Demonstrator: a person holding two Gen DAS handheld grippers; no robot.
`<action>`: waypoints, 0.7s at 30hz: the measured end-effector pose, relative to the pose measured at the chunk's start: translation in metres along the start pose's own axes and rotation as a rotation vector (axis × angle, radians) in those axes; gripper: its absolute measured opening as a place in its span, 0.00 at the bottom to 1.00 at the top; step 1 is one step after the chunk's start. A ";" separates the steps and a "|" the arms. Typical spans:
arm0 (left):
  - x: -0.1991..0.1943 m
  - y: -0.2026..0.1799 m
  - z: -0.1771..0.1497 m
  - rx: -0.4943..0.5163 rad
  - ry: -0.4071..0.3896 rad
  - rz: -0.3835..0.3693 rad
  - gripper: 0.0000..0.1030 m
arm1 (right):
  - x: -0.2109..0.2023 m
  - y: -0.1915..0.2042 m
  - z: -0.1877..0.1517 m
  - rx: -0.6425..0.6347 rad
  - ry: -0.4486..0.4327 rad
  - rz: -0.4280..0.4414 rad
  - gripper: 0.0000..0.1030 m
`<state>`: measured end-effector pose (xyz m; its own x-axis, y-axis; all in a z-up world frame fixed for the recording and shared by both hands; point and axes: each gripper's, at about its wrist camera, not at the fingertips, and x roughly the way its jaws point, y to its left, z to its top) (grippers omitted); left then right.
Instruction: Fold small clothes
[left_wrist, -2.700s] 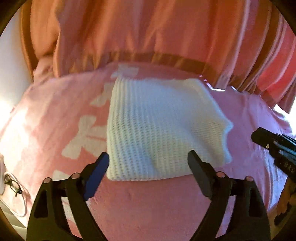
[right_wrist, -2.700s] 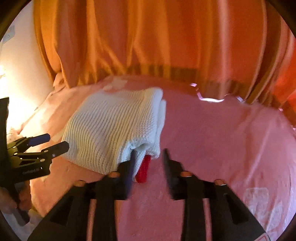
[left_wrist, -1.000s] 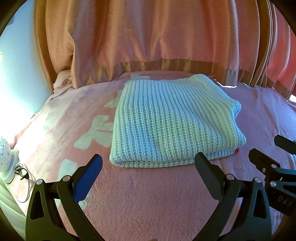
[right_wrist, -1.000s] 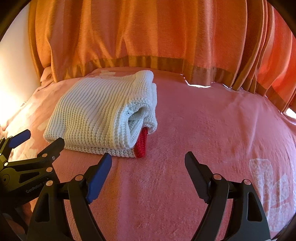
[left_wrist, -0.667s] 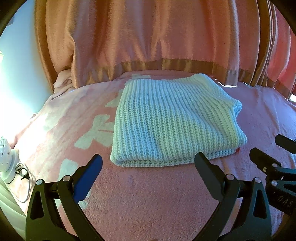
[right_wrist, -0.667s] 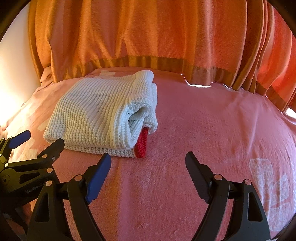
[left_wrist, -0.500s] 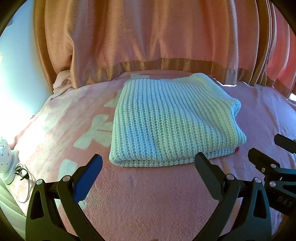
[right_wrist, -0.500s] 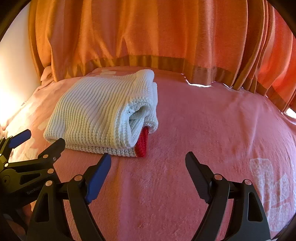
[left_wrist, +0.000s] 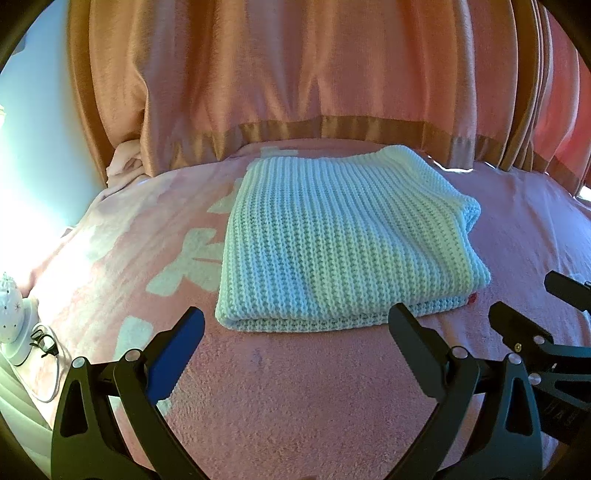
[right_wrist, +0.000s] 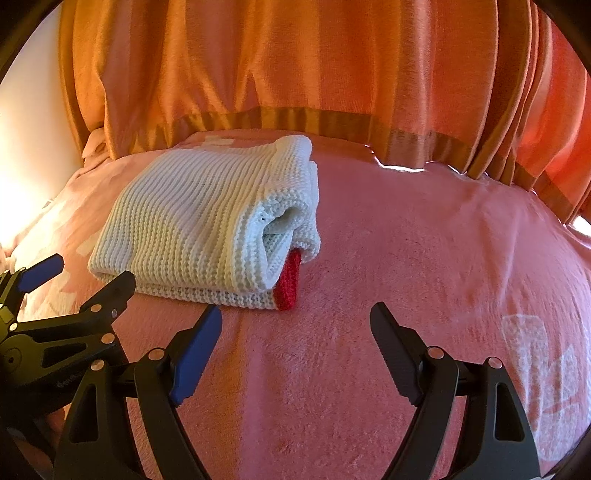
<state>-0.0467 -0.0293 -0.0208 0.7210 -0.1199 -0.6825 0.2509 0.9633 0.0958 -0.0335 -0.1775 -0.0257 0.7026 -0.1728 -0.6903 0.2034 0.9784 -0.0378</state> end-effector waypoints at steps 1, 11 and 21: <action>0.000 0.000 0.000 -0.001 0.001 0.000 0.95 | 0.000 0.000 0.000 0.001 0.001 0.000 0.78; -0.001 -0.001 0.001 -0.005 -0.012 0.016 0.95 | 0.000 -0.001 0.000 0.005 -0.002 0.002 0.78; -0.003 -0.003 0.000 -0.012 -0.017 0.028 0.95 | -0.002 0.001 0.000 0.021 -0.004 -0.005 0.78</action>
<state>-0.0497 -0.0320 -0.0186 0.7386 -0.0970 -0.6671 0.2231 0.9690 0.1062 -0.0342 -0.1758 -0.0246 0.7041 -0.1778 -0.6875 0.2207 0.9750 -0.0261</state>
